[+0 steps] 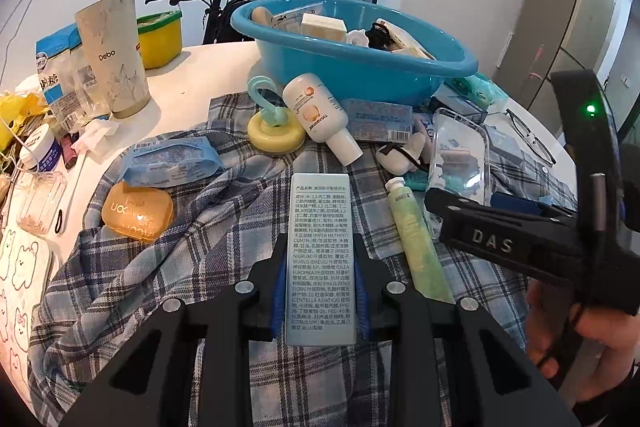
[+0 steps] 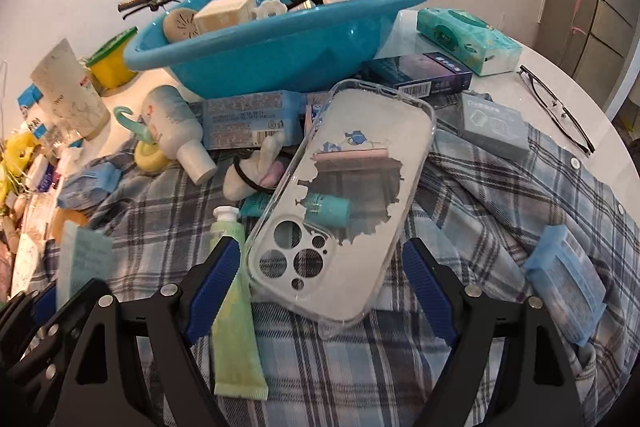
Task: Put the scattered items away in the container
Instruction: 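Close the right tool on the clear phone case and lift it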
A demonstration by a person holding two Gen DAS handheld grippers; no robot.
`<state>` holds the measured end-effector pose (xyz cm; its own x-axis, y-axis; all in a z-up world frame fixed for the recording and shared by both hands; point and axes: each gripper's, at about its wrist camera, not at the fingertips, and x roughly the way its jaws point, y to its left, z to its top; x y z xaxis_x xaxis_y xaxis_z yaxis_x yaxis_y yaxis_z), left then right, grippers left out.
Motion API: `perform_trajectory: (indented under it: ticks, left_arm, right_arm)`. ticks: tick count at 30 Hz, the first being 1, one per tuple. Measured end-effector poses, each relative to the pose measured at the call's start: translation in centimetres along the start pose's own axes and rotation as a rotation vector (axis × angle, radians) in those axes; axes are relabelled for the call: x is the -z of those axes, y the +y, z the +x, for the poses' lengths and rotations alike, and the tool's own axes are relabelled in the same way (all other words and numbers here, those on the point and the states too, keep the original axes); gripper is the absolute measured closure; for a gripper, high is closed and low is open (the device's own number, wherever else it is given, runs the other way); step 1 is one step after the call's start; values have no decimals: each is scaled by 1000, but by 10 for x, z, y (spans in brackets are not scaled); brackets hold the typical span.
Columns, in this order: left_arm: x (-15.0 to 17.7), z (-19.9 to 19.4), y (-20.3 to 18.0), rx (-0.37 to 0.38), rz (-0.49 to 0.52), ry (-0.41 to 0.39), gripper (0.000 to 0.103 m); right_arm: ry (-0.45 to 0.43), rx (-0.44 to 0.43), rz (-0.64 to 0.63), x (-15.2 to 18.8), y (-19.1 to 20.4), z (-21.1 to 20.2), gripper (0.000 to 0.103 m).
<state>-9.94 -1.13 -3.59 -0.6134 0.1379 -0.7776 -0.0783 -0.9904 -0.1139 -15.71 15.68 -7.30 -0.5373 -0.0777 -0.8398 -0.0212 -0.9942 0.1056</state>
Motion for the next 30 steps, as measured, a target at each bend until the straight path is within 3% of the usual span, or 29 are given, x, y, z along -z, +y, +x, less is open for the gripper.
perform_trajectory:
  ticks: [4,9,13,14,16,18,20,26,30]
  left_arm:
    - [2,1,-2,2,3,10,73]
    - [5,-2,-6,15,8,9,73]
    - [9,-6,-12,25,20,6,73]
    - [9,-6,-14,30,22,6,73]
    - [11,-8,-16,39,27,6,73]
    - [12,-12,-18,41,37,3,73]
    - [12,-14,-18,35,45,-4,73]
    - [13,-15,-12,26,44,-12,73]
    - [11,-12,-7,21,30,-5,73]
  right_arm:
    - [6,2,-4,2,-3,5,21]
    - [13,39,-91,14,-3,-3,53]
    - [44,-12,-56,27,-19,-8,60]
    - [35,-26,-36,27,-23,-9,59]
    - [23,-37,4,26,-29,-12,46]
    - [-7,-47,38,22,-30,-18,18]
    - [-53,-34,50,16,-26,-23,7]
    - [-55,81,14,-5,-4,-2,7]
    - [-16,84,-13,-7,2,11,7]
